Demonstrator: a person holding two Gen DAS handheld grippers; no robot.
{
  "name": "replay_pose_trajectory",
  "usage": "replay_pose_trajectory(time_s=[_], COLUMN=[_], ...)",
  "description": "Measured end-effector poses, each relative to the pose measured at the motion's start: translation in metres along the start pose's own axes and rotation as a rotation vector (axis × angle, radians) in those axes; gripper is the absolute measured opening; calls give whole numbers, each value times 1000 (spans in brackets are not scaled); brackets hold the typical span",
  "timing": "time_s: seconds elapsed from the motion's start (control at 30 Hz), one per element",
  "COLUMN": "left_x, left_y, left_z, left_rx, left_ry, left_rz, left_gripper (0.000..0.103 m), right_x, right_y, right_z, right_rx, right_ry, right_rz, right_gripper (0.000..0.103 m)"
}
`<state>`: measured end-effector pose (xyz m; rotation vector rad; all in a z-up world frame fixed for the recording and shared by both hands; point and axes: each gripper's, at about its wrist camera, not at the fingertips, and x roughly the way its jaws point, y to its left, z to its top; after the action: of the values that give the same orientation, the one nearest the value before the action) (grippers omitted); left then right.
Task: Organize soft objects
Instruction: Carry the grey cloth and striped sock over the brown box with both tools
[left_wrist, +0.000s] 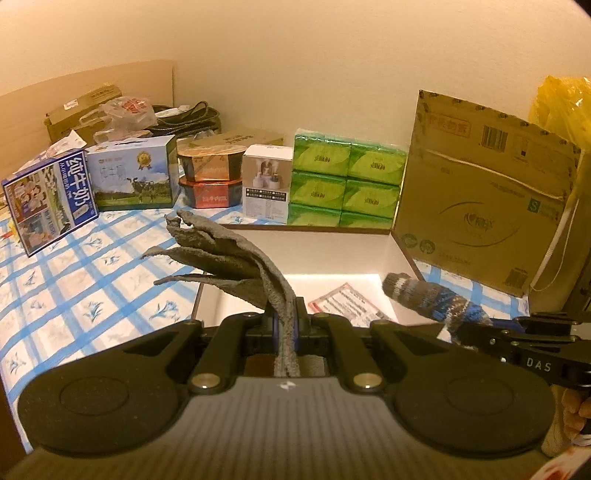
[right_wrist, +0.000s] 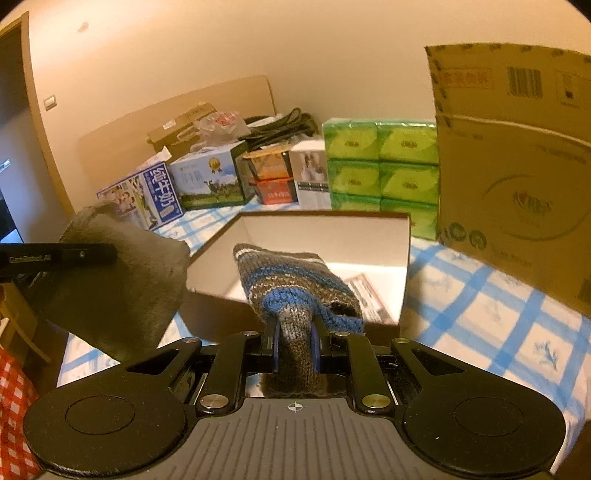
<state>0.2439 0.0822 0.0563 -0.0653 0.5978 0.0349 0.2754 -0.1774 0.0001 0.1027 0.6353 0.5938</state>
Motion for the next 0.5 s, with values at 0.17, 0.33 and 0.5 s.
replay_pose_trajectory(time_s=[0.17,0.33,0.5], left_x=[27,61,93], left_y=[4,8,11], left_z=[23,47,63], left_rx=[-11,-25,-33], left_ry=[11,45,82], left_rz=[-23,-27,-36], left_gripper=[6,6,6], right_x=[22,49,77], right_y=[-3,-7,-19], right_z=[24,48,68], right_rx=[-12,-50,-33], right_ry=[-10,-13,15], right_rz=[1,-11,-8], right_gripper=[16,16,16])
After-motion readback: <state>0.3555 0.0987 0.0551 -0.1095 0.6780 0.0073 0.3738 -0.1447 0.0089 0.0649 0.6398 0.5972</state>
